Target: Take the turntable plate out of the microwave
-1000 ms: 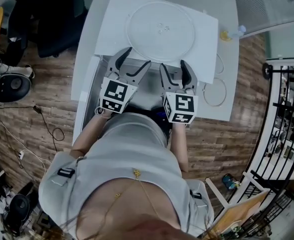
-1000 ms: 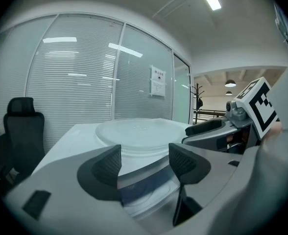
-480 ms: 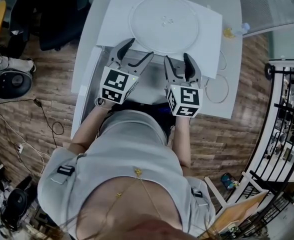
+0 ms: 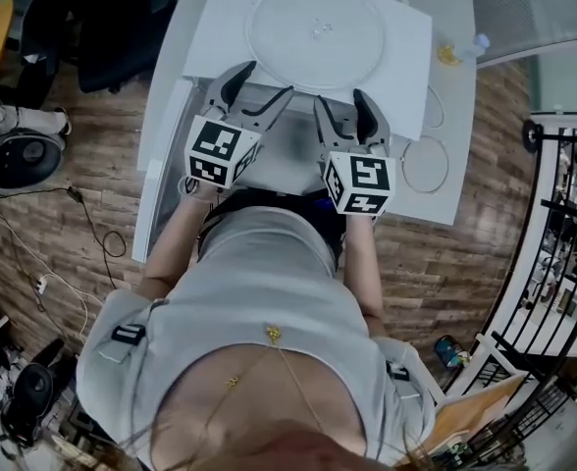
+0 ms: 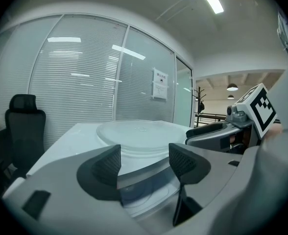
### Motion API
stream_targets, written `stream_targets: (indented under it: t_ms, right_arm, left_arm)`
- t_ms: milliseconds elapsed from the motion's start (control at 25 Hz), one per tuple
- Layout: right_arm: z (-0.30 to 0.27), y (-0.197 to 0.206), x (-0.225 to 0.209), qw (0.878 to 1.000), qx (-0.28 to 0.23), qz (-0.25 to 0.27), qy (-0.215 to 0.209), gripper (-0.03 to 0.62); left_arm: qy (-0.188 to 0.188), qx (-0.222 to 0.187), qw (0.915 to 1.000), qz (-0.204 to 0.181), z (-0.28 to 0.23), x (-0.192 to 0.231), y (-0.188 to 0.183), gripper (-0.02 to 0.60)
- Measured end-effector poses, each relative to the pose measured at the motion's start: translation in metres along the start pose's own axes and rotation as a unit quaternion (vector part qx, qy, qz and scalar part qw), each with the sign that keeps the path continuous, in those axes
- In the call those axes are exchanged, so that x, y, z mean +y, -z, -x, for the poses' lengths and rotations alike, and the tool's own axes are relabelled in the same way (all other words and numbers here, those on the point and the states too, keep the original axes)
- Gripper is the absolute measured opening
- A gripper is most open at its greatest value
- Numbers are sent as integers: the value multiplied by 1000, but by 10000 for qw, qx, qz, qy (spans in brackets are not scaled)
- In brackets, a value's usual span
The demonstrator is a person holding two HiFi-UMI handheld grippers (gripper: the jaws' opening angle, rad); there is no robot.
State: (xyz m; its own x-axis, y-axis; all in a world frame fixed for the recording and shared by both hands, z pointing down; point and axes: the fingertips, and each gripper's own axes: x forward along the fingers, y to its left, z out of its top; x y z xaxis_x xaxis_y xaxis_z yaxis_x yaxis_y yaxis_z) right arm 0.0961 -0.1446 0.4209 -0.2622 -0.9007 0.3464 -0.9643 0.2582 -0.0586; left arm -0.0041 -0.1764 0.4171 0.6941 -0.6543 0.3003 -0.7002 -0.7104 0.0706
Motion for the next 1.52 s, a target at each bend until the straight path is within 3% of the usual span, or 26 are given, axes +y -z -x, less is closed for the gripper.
stream_targets:
  t_ms: [400, 680, 840, 1080, 1520]
  right_arm:
    - [17, -10, 12, 9993, -221, 46, -314, 248]
    - [35, -5, 32, 9973, -458, -126, -554, 124]
    - [40, -1, 41, 9972, -483, -130, -560, 55]
    - [46, -9, 57, 9959, -560, 47, -706, 31]
    - [63, -60, 66, 9904, -1107, 335, -761, 21]
  left_arm:
    - [414, -152, 9986, 276, 14, -10, -6, 311]
    - [984, -195, 9943, 373, 29, -49, -1, 107]
    - [1125, -189, 9927, 401, 38, -58, 2, 52]
    - [1226, -354, 9915, 254, 50, -67, -11, 32]
    - [1125, -879, 9897, -73, 67, -70, -60, 29]
